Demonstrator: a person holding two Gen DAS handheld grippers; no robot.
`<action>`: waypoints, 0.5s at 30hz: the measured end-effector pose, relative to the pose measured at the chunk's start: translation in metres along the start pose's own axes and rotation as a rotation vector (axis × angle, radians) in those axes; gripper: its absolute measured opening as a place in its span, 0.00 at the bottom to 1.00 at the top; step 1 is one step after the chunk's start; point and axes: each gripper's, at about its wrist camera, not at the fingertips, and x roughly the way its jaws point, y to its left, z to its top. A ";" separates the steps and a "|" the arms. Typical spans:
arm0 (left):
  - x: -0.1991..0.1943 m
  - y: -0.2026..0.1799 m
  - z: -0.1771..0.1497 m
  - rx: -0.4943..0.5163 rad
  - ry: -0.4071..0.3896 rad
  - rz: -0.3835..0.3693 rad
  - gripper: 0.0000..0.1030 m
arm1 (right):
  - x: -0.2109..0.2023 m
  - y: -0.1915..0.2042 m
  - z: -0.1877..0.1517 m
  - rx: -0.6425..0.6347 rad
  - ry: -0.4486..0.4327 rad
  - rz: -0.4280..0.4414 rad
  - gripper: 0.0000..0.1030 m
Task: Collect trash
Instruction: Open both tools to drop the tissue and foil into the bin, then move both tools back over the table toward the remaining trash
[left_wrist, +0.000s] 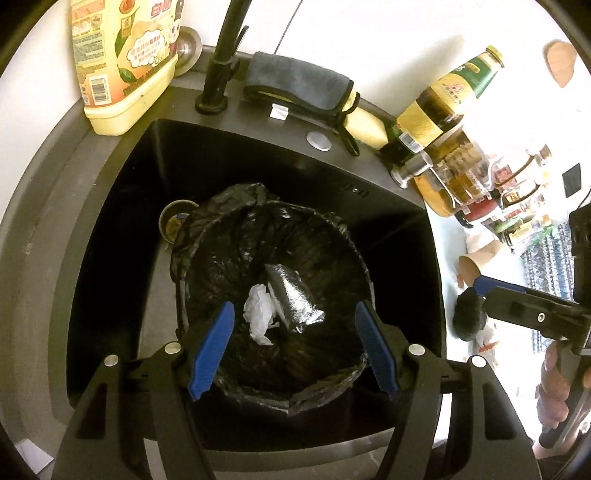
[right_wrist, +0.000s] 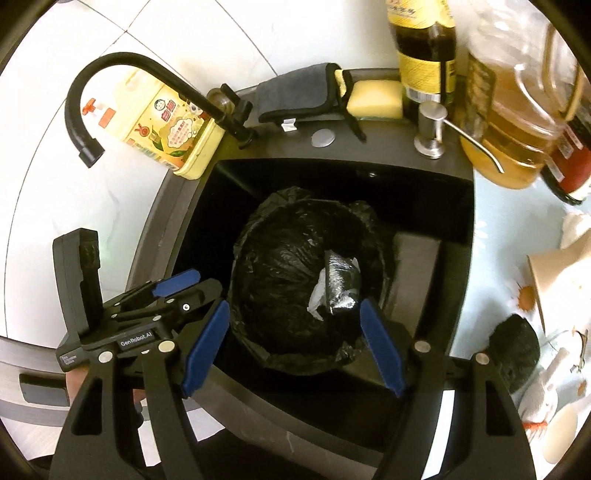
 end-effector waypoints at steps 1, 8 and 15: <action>-0.001 -0.001 -0.001 0.004 -0.002 0.000 0.64 | -0.003 0.000 -0.003 -0.002 -0.006 -0.004 0.71; -0.008 -0.013 -0.012 0.034 0.007 0.004 0.64 | -0.019 -0.010 -0.019 0.018 -0.029 -0.034 0.75; -0.001 -0.031 -0.023 0.062 0.043 -0.006 0.71 | -0.029 -0.036 -0.037 0.043 -0.006 -0.081 0.77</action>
